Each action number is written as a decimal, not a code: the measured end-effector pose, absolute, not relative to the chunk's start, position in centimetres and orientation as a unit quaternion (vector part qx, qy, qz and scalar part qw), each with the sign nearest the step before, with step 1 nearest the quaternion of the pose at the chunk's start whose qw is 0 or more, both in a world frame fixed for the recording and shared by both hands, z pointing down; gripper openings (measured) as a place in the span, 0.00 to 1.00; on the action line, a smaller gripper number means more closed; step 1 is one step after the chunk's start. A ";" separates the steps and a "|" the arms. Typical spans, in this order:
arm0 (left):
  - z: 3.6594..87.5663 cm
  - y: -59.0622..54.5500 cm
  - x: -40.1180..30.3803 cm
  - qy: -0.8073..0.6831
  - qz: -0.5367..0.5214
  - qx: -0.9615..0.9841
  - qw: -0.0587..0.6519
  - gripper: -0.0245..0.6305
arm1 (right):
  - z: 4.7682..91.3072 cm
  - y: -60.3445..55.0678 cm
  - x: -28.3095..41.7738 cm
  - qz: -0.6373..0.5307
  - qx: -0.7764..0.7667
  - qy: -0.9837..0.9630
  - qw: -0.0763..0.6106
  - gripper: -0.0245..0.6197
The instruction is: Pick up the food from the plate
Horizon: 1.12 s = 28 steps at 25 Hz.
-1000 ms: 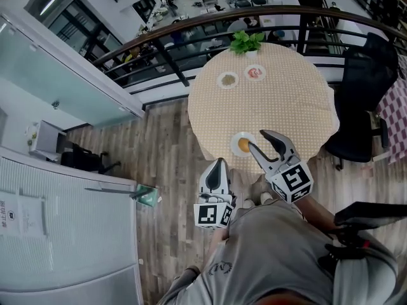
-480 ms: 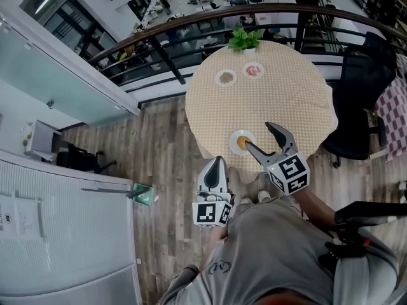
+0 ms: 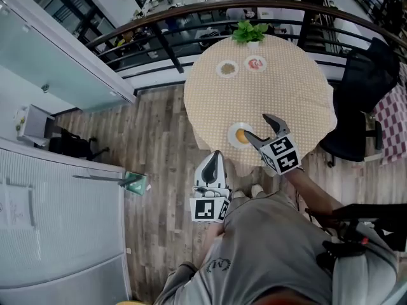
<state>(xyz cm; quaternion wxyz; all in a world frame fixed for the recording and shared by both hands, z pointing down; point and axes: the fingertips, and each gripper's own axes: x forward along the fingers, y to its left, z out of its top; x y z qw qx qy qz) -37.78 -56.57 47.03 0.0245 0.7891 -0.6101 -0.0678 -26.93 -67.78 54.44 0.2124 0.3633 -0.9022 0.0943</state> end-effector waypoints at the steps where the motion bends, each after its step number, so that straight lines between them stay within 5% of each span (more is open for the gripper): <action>1: 47.1 -56.5 -37.9 -0.612 -0.064 0.788 0.021 0.05 | 55.4 -68.0 -27.2 0.097 0.359 -0.901 0.224 0.54; 28: 49.1 -56.8 -41.3 -0.654 -0.022 0.756 0.021 0.05 | 81.4 -72.1 -31.8 0.150 0.251 -0.824 0.485 0.54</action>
